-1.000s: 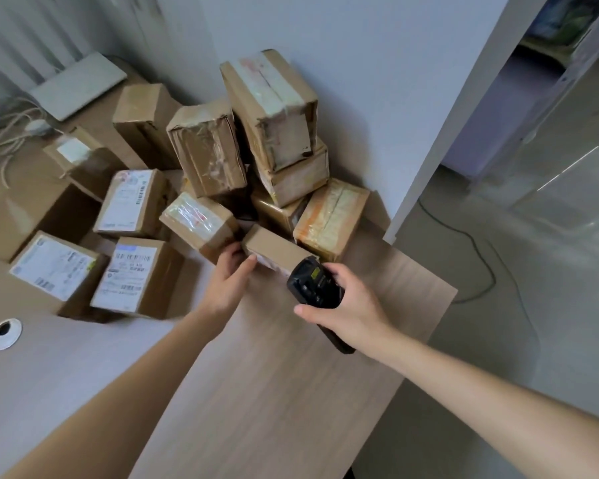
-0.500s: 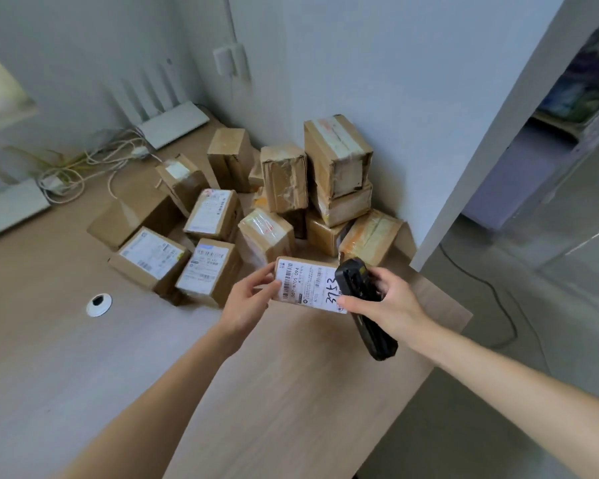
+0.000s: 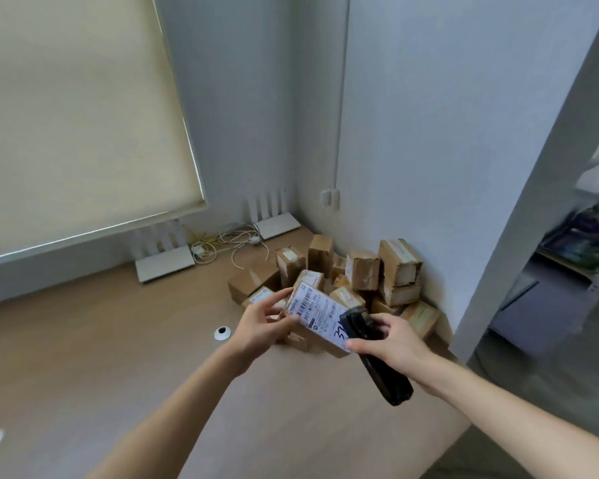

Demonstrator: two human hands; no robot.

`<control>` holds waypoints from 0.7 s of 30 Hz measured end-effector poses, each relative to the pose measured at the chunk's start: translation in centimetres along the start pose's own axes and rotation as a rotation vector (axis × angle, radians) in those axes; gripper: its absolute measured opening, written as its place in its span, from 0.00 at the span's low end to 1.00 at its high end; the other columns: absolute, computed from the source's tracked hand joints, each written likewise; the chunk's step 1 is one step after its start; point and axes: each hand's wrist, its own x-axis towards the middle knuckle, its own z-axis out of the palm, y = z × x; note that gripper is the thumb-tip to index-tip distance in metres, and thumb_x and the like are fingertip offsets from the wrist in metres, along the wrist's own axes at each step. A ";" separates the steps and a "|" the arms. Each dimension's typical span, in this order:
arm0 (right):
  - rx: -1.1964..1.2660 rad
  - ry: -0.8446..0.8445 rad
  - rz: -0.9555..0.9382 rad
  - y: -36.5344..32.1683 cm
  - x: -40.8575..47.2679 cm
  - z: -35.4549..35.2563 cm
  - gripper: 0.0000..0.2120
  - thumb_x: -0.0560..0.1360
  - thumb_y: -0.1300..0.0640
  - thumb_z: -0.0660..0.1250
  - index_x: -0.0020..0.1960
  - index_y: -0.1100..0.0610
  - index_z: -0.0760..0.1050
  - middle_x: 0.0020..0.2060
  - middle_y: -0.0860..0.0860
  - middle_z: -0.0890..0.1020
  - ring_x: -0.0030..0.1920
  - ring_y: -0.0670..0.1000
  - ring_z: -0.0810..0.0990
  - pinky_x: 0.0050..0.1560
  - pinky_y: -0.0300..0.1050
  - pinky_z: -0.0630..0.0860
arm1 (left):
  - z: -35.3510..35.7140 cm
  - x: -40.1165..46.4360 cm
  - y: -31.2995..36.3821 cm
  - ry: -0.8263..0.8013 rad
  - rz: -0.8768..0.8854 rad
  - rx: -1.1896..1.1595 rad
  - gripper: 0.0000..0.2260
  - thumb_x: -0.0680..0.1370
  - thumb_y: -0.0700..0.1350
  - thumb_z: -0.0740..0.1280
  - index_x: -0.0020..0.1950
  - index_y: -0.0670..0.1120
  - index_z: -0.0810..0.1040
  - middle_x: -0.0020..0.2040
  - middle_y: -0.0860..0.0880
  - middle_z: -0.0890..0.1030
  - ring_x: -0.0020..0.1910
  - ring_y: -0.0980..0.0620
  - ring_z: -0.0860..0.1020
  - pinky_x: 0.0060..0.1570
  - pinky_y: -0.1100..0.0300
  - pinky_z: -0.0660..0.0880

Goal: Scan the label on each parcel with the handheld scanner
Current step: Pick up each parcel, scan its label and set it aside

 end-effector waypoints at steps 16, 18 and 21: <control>-0.822 -0.089 -0.405 -18.8 -8.6 3.0 0.40 0.51 0.32 0.77 0.62 0.40 0.79 0.51 0.41 0.84 0.57 0.50 0.82 0.49 0.45 0.77 | -13.7 -15.3 11.3 0.388 0.085 0.283 0.24 0.72 0.42 0.78 0.67 0.50 0.80 0.51 0.41 0.83 0.46 0.48 0.83 0.50 0.53 0.83; -0.852 -0.083 -0.426 -19.7 -9.2 3.2 0.40 0.51 0.33 0.78 0.62 0.40 0.80 0.51 0.41 0.84 0.57 0.50 0.82 0.50 0.45 0.77 | -14.0 -16.1 11.7 0.421 0.078 0.280 0.24 0.72 0.41 0.79 0.67 0.50 0.80 0.51 0.41 0.83 0.46 0.47 0.83 0.51 0.51 0.83; -0.883 -0.079 -0.462 -20.7 -10.0 3.5 0.38 0.52 0.34 0.79 0.61 0.42 0.81 0.51 0.43 0.85 0.57 0.51 0.83 0.50 0.44 0.78 | -14.1 -17.2 12.1 0.449 0.065 0.285 0.24 0.71 0.41 0.79 0.66 0.50 0.81 0.50 0.42 0.83 0.46 0.47 0.83 0.49 0.53 0.83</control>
